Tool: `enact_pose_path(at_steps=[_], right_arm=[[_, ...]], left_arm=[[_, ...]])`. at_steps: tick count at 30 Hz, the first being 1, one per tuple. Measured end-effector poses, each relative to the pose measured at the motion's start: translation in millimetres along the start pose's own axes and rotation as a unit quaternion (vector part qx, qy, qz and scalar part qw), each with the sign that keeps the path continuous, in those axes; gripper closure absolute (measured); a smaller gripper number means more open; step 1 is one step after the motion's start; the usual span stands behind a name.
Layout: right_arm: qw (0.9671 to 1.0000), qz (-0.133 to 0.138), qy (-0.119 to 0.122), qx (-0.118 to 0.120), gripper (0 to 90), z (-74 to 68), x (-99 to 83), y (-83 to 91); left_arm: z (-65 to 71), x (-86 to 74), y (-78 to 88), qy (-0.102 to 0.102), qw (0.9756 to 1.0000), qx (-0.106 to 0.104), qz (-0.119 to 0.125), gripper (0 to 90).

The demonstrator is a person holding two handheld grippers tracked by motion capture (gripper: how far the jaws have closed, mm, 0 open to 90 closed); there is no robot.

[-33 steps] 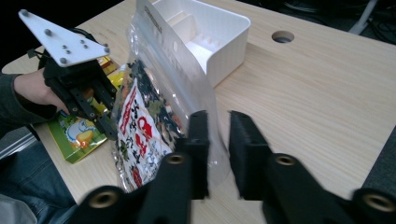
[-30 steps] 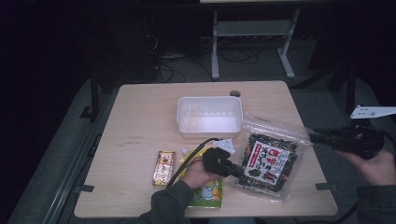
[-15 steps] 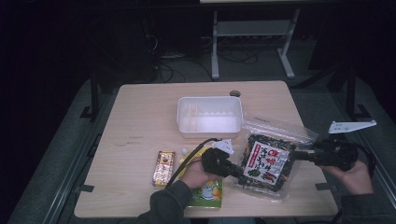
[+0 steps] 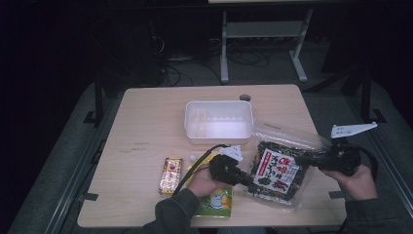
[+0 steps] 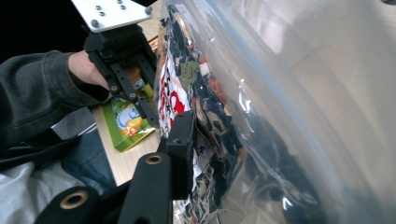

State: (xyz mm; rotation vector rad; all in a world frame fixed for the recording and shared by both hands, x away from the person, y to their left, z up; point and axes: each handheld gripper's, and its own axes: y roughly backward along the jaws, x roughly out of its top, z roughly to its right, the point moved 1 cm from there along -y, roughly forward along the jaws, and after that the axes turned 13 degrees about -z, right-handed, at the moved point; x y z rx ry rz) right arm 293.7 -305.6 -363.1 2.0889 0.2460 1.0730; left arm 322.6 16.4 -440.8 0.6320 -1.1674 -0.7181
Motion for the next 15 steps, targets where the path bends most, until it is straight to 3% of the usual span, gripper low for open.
enact_pose_path(at_steps=[4, 5, 6, 8, 12, 15], right_arm=[[0.9998, -0.004, 0.008, 0.017, 70.6, -4.7, 5.0, 3.9], [0.9991, 0.001, 0.013, 0.04, 74.8, -8.0, 7.3, 6.3], [0.9991, 0.001, 0.013, 0.04, 74.8, -8.0, 7.3, 6.3], [0.998, 0.007, 0.014, 0.062, 76.9, -10.5, 9.8, 7.9], [0.9985, 0.003, 0.022, 0.05, 77.2, -19.6, 16.8, 9.2], [0.9992, 0.005, 0.027, 0.029, 77.3, -26.3, 23.4, 15.1]], left_arm=[[-0.9, -1.5, 2.1, 0.004, 0.9999, 0.012, 0.003, 74.1], [-0.7, -1.8, 2.6, 0.007, 0.9998, 0.019, 0.001, 71.3], [-0.5, -2.0, 2.8, 0.009, 0.9997, 0.024, -0.001, 71.3], [-0.1, -2.3, 3.6, 0.008, 0.9996, 0.027, 0.0, 69.0], [1.0, -3.6, 7.3, 0.009, 0.9991, 0.041, 0.0, 63.8], [3.2, -7.2, 14.9, 0.014, 0.9982, 0.058, 0.007, 53.6]])
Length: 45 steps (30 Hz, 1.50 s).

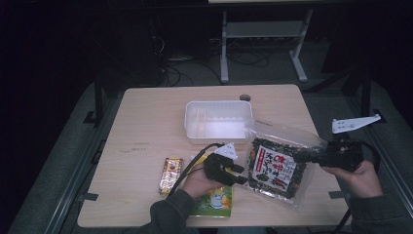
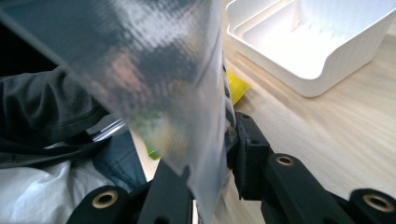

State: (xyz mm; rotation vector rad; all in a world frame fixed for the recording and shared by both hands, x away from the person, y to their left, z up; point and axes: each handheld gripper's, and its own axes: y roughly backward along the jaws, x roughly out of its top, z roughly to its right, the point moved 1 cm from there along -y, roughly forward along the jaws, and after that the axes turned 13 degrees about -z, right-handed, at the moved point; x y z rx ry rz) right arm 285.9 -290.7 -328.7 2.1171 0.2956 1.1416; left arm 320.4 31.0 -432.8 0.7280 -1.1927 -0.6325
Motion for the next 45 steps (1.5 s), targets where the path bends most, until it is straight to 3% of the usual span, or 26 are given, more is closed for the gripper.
enact_pose_path(at_steps=[3, 14, 30, 45], right_arm=[[1.0, 0.005, 0.004, -0.007, 77.3, -2.9, 2.9, 3.6], [0.9982, 0.022, 0.016, -0.052, 77.3, -11.2, 27.7, 8.3], [0.9947, 0.029, 0.034, -0.093, 77.3, -16.9, 77.5, 2.5], [0.9929, 0.034, 0.051, -0.102, 77.3, -11.7, 119.2, -13.0]], left_arm=[[2.1, -7.4, 10.3, 0.008, 0.9999, 0.013, 0.005, 51.7], [10.1, -45.2, 43.9, 0.028, 0.9981, 0.053, -0.013, 39.3], [21.9, -78.9, 85.1, 0.047, 0.9943, 0.096, 0.003, 27.9], [26.7, -101.6, 101.8, 0.065, 0.9895, 0.128, 0.016, 23.2]])
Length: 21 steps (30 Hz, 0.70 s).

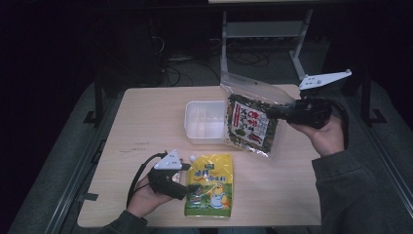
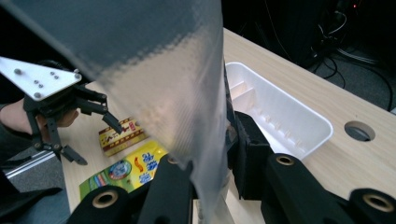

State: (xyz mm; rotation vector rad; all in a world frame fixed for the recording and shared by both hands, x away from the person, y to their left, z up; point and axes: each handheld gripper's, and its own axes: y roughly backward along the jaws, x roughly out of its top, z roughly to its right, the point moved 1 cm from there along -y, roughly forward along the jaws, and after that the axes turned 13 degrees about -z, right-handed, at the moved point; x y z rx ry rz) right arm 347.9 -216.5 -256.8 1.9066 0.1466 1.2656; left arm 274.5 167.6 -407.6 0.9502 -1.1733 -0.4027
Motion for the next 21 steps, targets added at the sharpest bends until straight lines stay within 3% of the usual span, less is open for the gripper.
enact_pose_path(at_steps=[9, 18, 21], right_arm=[[0.9998, 0.0, 0.011, -0.019, 77.4, 6.0, 29.4, -17.6], [0.9992, 0.009, 0.019, -0.034, 77.4, 13.2, 55.6, -31.7], [0.9986, 0.007, 0.02, -0.048, 77.3, 18.2, 63.5, -38.3]], left_arm=[[-7.4, -15.3, 2.6, 0.022, 0.9997, 0.005, 0.011, 20.2], [-10.0, -20.9, 6.1, 0.029, 0.9994, 0.011, 0.017, 20.2], [-10.7, -22.3, 5.1, 0.03, 0.9994, 0.009, 0.015, 20.1]])
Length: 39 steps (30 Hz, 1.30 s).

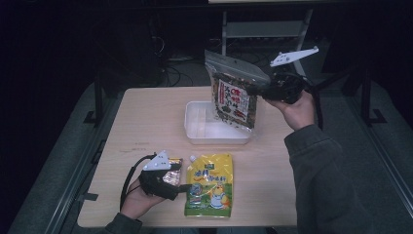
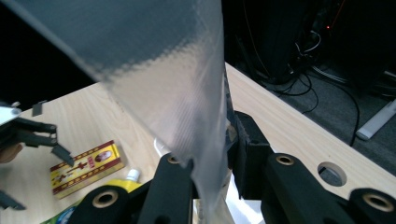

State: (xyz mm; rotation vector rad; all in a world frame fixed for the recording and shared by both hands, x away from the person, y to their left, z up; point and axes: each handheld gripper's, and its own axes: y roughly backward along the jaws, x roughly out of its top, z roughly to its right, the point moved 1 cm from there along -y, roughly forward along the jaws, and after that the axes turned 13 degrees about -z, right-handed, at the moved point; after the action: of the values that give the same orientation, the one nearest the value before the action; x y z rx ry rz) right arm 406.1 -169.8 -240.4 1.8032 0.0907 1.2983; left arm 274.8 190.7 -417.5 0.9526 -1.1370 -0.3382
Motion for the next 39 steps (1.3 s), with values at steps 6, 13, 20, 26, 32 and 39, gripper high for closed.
enact_pose_path(at_steps=[6, 13, 20, 26, 32, 39], right_arm=[[0.9999, 0.008, -0.005, -0.004, 77.3, 7.0, 5.9, -11.8], [0.9998, 0.008, -0.012, -0.012, 77.3, 16.3, 10.2, -32.3], [0.9996, 0.005, -0.02, -0.02, 77.3, 26.5, 7.2, -51.1], [0.9995, 0.003, -0.024, -0.02, 77.3, 31.5, 3.3, -63.3], [0.9994, 0.002, -0.032, -0.015, 77.3, 36.6, -3.4, -71.2], [0.9994, 0.001, -0.033, -0.008, 77.2, 41.8, -12.7, -79.9]], left_arm=[[-0.9, -0.6, -1.0, 0.001, 1.0, -0.002, 0.0, 19.7], [-1.7, -1.9, -1.9, 0.002, 1.0, -0.002, -0.002, 19.1], [-3.6, -3.1, -1.4, 0.004, 1.0, -0.005, 0.0, 19.2], [-5.1, -4.2, 0.6, 0.007, 0.9999, -0.006, 0.005, 19.2], [-5.5, -5.8, 1.4, 0.009, 0.9999, -0.004, 0.004, 19.4], [-6.6, -6.7, 1.3, 0.011, 0.9999, -0.003, 0.003, 19.4]])
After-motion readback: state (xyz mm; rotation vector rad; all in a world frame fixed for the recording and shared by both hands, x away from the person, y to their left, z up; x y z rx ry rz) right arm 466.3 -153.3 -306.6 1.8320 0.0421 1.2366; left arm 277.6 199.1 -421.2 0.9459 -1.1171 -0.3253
